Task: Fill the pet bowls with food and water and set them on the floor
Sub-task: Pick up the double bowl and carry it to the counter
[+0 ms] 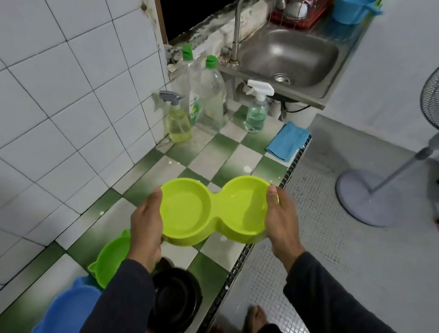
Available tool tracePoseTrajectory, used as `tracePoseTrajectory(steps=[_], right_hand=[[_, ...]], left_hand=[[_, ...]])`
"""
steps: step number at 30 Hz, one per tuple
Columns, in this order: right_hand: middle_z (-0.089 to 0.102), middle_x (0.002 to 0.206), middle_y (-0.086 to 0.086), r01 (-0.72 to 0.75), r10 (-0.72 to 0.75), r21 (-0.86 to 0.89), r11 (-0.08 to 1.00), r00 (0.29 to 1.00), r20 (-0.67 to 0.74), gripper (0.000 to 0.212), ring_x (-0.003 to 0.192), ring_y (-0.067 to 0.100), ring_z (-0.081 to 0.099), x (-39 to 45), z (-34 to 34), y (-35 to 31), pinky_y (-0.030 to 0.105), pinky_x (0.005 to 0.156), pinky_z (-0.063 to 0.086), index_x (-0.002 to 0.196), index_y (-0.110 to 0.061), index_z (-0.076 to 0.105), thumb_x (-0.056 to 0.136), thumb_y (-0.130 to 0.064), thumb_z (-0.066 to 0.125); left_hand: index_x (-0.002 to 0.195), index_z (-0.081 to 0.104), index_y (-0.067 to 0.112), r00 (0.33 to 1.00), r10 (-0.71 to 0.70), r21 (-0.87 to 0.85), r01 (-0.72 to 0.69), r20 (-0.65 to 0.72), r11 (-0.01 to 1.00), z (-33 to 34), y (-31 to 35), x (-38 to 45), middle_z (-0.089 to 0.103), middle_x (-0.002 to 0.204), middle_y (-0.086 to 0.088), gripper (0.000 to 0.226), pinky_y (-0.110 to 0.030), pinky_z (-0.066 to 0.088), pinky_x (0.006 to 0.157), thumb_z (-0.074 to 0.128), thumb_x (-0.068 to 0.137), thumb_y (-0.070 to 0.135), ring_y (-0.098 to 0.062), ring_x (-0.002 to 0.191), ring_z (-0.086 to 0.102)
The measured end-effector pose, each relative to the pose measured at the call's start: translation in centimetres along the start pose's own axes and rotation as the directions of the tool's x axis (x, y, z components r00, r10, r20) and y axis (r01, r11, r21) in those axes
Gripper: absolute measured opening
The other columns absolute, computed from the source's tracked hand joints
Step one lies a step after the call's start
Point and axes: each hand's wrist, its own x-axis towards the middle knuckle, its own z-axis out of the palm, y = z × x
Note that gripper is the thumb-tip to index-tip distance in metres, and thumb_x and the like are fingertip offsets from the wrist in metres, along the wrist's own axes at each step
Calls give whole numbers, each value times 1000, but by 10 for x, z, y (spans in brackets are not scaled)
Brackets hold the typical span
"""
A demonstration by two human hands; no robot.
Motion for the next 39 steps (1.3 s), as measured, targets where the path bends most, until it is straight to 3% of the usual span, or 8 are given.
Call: tracePoseTrajectory(steps=[6,10,12,20,24,31,34,39], right_hand=[[57,127,-5,-36,36,19,999,999,31,33,115,19,54,27,10,11,44,96,47,126,-29,59,106,-46,39],[58,117,0,-55,54,20,998,997,47,23,108,22,54,42,14,18,38,84,46,110,-26,59,102,-37,41],[58,112,-3,-69,68,18,997,996,65,21,106,20,54,49,15,22,36,80,45,106,-27,57,98,-38,41],[59,119,-5,-97,106,-72,993,986,125,21,110,18,55,75,17,41,36,87,45,113,-31,58,106,-43,43],[58,136,-6,-111,128,-94,989,974,188,35,124,18,53,86,16,47,47,106,47,134,-31,60,107,-42,40],[62,122,-5,-149,194,-184,972,947,256,24,113,22,58,91,15,53,55,95,55,116,-39,64,99,-38,47],[62,115,-3,-110,166,-232,967,957,239,20,105,17,60,92,16,58,51,90,57,110,-33,64,98,-41,51],[67,108,2,-26,102,-318,948,968,227,22,98,17,62,93,18,66,26,75,51,108,-21,67,102,-38,56]], left_hand=[[111,70,44,998,-40,64,37,46,997,10,-4,31,61,141,-3,29,-58,49,107,61,91,65,-31,126,58],[128,67,46,997,1,133,-11,79,991,17,-9,48,60,139,7,40,-50,47,108,56,95,66,-23,128,55],[114,66,51,999,-4,178,-4,45,984,22,-10,57,62,127,14,28,-44,48,101,58,93,67,-20,124,56],[100,58,27,999,-39,278,38,-3,960,37,-24,91,64,107,-2,38,-45,53,86,57,96,65,-25,103,62],[109,64,16,998,-55,274,52,4,960,45,-30,108,67,117,-14,33,-54,52,100,54,104,46,-35,112,62],[121,67,18,996,-88,312,74,32,947,49,-36,132,67,124,-9,26,-46,48,106,46,106,16,-31,117,61],[132,66,14,998,-44,355,26,43,935,50,-36,136,66,125,-2,30,-34,45,98,49,107,18,-22,115,60],[118,63,17,1000,-8,369,-2,26,929,49,-37,140,66,118,-5,15,-31,47,89,54,106,16,-22,112,61]])
